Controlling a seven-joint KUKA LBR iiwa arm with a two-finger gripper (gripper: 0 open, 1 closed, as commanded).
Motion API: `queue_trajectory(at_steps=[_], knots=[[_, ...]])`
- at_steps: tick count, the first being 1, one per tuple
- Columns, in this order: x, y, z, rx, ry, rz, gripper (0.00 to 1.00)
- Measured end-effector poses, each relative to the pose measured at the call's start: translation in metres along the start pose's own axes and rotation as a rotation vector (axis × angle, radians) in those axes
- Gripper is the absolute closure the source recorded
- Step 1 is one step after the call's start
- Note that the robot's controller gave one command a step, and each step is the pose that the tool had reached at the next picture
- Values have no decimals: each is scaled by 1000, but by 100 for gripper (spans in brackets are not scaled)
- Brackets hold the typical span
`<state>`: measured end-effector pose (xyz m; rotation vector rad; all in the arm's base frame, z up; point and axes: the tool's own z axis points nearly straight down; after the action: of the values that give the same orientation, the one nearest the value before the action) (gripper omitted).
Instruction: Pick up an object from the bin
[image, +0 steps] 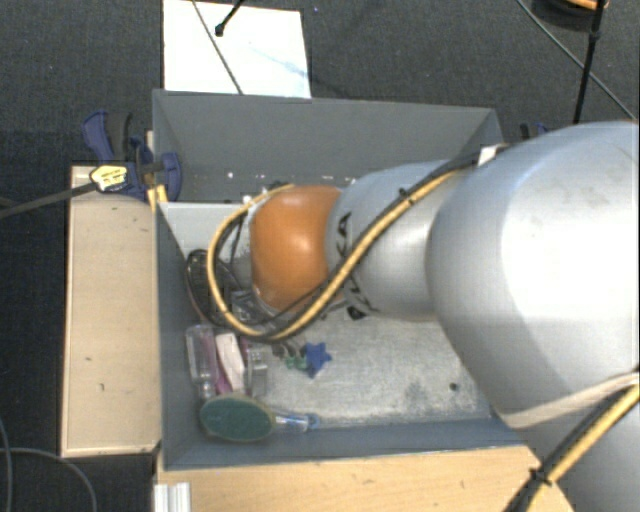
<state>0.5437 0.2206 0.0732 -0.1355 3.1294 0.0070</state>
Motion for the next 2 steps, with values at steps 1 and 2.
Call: queue_trajectory(at_steps=[1, 2], knots=[[-7, 1, -7, -5, -22, 2, 100], [0, 0, 0, 0, -1, -1, 0]])
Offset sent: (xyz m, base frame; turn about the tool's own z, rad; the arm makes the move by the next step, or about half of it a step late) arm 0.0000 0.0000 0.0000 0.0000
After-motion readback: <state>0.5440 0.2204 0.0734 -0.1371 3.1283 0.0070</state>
